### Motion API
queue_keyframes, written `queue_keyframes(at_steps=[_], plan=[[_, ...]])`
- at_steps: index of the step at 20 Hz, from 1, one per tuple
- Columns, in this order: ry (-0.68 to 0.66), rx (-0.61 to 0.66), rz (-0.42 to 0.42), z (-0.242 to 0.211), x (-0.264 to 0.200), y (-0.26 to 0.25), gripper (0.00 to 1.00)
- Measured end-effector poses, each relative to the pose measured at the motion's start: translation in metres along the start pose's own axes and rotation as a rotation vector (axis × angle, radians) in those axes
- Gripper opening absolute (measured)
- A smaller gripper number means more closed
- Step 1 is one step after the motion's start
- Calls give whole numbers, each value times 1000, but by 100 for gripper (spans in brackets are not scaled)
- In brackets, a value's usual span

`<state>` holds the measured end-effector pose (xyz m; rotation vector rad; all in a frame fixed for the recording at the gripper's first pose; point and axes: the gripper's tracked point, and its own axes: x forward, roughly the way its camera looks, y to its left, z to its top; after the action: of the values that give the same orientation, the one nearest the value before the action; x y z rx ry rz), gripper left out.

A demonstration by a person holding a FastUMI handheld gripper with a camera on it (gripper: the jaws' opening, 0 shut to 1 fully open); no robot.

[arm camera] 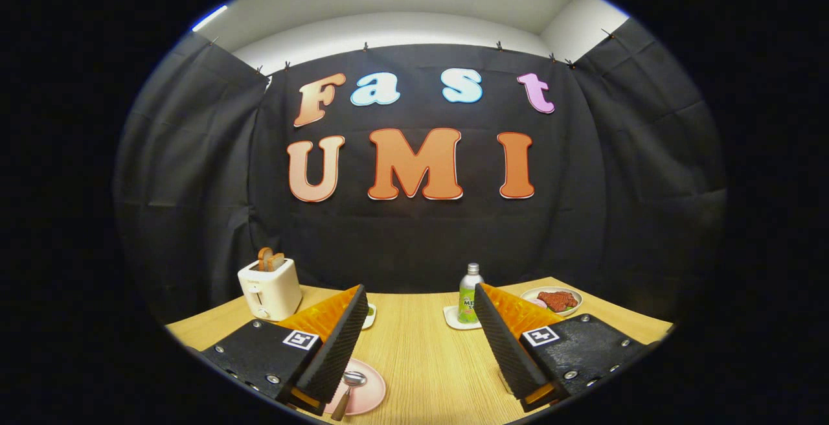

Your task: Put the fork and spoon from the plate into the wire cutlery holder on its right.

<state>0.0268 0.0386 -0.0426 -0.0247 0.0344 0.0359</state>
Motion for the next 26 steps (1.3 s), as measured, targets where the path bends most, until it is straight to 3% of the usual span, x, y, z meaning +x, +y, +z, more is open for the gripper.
queue_keyframes(at_steps=[4, 13, 26], plan=[[62, 46, 60, -34, -18, 30, 98], [227, -29, 155, -109, -27, 75, 96], [512, -163, 197, -205, -33, 110, 67]])
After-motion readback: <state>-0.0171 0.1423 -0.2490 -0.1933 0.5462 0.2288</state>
